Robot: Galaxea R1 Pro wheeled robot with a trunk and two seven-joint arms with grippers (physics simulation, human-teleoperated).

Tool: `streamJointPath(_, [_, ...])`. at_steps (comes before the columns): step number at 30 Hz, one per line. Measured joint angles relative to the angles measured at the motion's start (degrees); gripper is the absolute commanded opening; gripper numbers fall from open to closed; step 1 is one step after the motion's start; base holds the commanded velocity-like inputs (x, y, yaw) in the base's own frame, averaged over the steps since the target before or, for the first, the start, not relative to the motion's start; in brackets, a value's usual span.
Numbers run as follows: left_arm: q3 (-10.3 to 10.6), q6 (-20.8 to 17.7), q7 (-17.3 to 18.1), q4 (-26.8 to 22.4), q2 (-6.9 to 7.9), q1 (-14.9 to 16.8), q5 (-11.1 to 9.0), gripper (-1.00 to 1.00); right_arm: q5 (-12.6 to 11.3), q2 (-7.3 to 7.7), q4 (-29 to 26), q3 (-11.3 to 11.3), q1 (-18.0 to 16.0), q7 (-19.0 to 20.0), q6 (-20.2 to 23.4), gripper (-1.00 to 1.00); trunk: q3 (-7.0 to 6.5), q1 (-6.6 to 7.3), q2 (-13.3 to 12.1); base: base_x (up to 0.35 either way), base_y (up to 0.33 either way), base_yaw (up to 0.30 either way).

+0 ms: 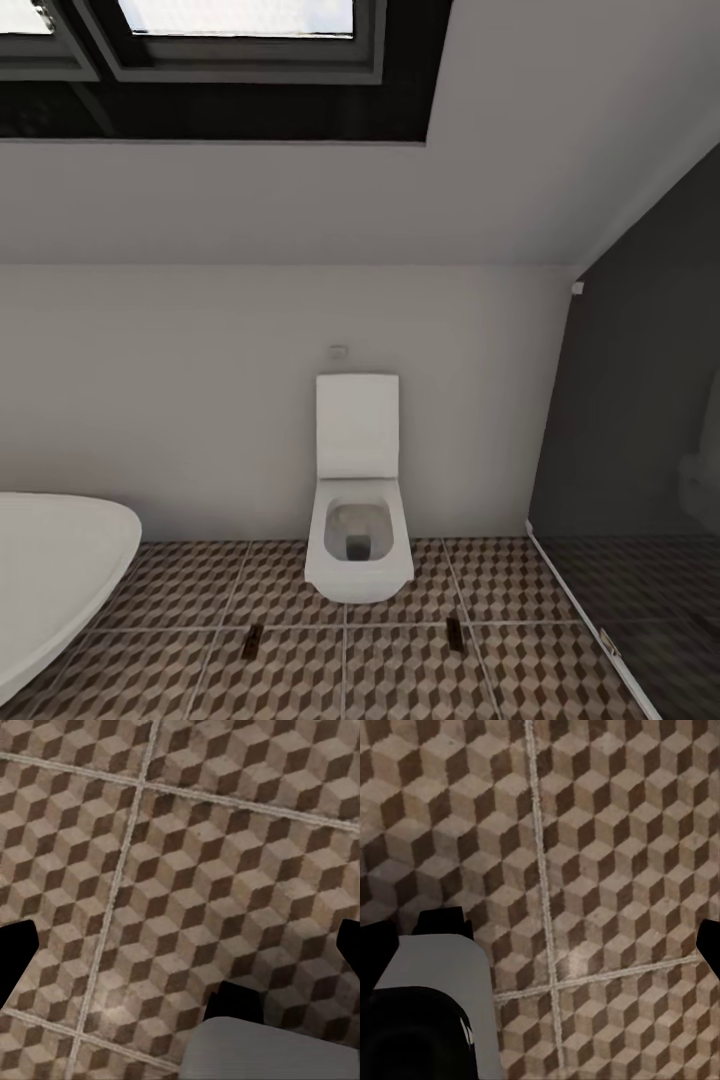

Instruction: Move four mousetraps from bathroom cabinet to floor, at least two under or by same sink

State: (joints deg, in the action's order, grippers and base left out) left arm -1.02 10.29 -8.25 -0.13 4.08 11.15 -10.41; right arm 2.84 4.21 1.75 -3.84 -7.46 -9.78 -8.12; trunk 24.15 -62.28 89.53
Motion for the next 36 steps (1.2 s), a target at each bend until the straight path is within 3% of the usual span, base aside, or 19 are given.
streamJointPath(12, [0.02, 0.37, 0.0, 0.0, -0.1, -1.23, 0.05, 1.0, 0.01, 0.09, -0.01, 0.01, 2.23, 0.04, -1.4, 1.0, -2.16, 2.64, -4.82, 0.0, 0.0, 0.0])
streamJointPath(36, [0.05, 0.62, 0.79, 0.0, -0.29, -1.34, 0.14, 1.0, -0.06, 0.09, -0.01, 0.01, 2.53, 0.04, -1.7, 1.0, -6.47, 7.91, -14.45, 0.0, 0.0, 0.0])
